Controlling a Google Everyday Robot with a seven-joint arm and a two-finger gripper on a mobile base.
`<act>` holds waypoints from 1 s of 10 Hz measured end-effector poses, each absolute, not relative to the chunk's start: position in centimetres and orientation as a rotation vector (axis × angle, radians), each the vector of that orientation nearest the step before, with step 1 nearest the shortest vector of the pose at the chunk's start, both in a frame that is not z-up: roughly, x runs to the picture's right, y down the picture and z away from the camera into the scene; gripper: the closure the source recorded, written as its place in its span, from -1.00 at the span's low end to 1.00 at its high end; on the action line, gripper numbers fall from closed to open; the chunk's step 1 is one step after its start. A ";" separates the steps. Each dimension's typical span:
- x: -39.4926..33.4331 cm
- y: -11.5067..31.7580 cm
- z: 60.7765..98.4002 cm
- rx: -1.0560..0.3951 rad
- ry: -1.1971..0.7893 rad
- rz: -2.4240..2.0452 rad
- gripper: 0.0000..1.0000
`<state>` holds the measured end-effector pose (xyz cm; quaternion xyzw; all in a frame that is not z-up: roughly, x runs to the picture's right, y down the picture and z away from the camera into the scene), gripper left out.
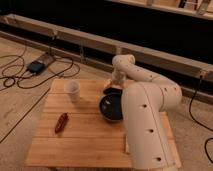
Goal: Push the eraser across the table
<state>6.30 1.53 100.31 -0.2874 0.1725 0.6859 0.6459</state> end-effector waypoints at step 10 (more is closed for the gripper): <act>-2.1 1.0 101.3 -0.803 0.365 1.535 -0.60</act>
